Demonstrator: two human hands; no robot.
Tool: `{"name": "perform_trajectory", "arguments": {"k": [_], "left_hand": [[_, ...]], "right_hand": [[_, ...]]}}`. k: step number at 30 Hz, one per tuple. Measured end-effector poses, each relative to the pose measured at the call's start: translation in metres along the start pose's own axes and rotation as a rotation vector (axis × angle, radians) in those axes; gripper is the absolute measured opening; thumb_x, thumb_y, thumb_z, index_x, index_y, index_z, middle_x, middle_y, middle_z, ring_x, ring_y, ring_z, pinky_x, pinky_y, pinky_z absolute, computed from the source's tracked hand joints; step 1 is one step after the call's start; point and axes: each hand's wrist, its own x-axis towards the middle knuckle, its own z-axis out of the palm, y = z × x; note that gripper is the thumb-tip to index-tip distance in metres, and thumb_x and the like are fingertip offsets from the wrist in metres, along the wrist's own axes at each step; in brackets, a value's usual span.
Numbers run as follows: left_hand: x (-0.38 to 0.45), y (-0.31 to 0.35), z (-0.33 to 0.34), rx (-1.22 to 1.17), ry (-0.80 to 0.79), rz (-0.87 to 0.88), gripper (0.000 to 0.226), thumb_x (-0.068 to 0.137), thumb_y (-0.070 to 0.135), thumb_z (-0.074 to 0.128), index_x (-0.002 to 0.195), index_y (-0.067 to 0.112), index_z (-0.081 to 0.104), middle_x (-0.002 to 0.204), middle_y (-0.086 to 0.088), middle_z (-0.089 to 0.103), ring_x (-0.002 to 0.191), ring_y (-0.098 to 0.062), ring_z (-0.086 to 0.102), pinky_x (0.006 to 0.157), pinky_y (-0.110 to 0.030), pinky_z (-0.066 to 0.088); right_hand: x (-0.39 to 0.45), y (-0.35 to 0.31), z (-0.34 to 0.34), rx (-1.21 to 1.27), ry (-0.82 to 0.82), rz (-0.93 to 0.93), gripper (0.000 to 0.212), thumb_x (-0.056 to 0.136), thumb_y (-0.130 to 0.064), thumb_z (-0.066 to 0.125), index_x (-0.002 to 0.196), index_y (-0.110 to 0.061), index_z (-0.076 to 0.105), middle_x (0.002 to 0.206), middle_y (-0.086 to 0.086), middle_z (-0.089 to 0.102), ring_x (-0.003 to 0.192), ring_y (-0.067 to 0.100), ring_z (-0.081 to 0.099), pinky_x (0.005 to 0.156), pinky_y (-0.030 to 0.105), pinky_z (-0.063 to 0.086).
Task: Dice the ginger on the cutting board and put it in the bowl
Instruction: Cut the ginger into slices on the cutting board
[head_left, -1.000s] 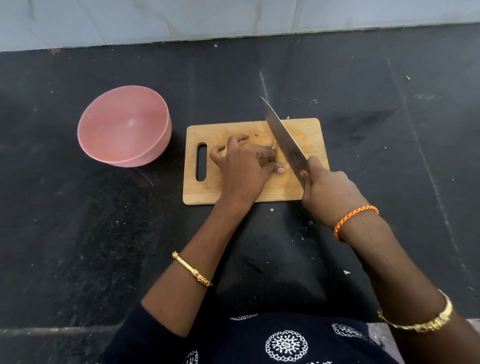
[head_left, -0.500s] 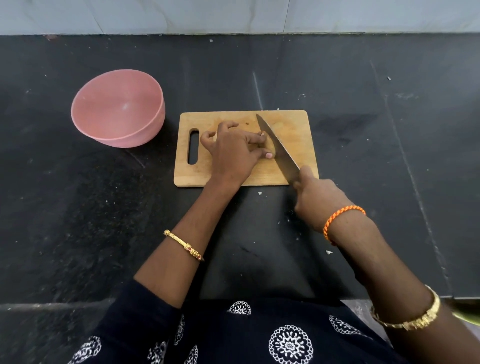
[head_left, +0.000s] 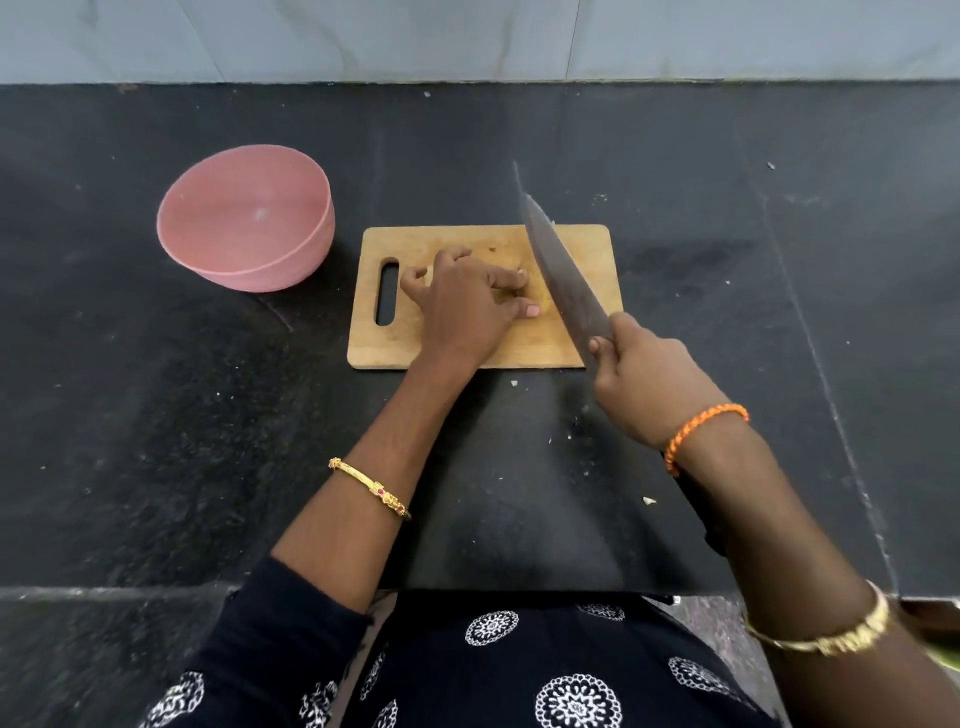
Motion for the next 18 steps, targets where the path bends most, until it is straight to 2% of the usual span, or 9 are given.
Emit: {"name": "perform_trajectory", "arguments": {"k": [2, 5, 8, 14, 18], "left_hand": [[0.001, 0.001, 0.0, 0.016, -0.006, 0.001, 0.032, 0.068, 0.041, 0.076, 0.099, 0.032, 0.072, 0.104, 0.018, 0.068, 0.129, -0.011, 0.035, 0.104, -0.043, 0.011], [0.001, 0.0, 0.0, 0.023, -0.013, 0.0, 0.032, 0.068, 0.042, 0.077, 0.098, 0.032, 0.073, 0.104, 0.019, 0.068, 0.129, -0.011, 0.034, 0.104, -0.042, 0.01], [0.002, -0.002, 0.002, 0.009, -0.009, 0.004, 0.031, 0.068, 0.041, 0.076, 0.097, 0.032, 0.073, 0.104, 0.019, 0.068, 0.129, -0.011, 0.034, 0.104, -0.043, 0.011], [0.003, -0.004, 0.005, 0.0, 0.018, 0.022, 0.03, 0.069, 0.04, 0.076, 0.097, 0.03, 0.073, 0.102, 0.019, 0.069, 0.128, -0.011, 0.036, 0.102, -0.041, 0.011], [0.003, -0.002, 0.005, -0.009, 0.023, 0.033, 0.027, 0.071, 0.038, 0.075, 0.097, 0.029, 0.073, 0.102, 0.017, 0.07, 0.127, -0.012, 0.037, 0.103, -0.041, 0.011]], "right_hand": [[0.01, -0.002, 0.004, -0.016, -0.001, -0.003, 0.016, 0.1, -0.027, 0.032, 0.09, -0.014, 0.034, 0.079, 0.014, 0.047, 0.075, 0.034, 0.048, 0.065, 0.034, 0.036], [0.017, -0.004, 0.009, -0.034, 0.015, 0.0, 0.014, 0.099, -0.027, 0.033, 0.091, -0.016, 0.033, 0.068, 0.007, 0.039, 0.074, 0.035, 0.047, 0.067, 0.036, 0.04], [0.02, -0.005, 0.01, -0.06, 0.017, -0.004, 0.012, 0.099, -0.027, 0.033, 0.093, -0.017, 0.032, 0.071, 0.009, 0.042, 0.075, 0.037, 0.051, 0.071, 0.041, 0.047], [0.022, -0.013, 0.012, -0.139, 0.021, 0.002, 0.003, 0.098, -0.02, 0.035, 0.098, -0.017, 0.033, 0.066, 0.005, 0.035, 0.074, 0.033, 0.049, 0.066, 0.039, 0.044], [0.031, -0.023, 0.007, -0.204, -0.006, 0.014, 0.021, 0.094, -0.011, 0.039, 0.115, -0.014, 0.039, 0.067, 0.004, 0.033, 0.07, 0.028, 0.046, 0.065, 0.038, 0.042]]}}
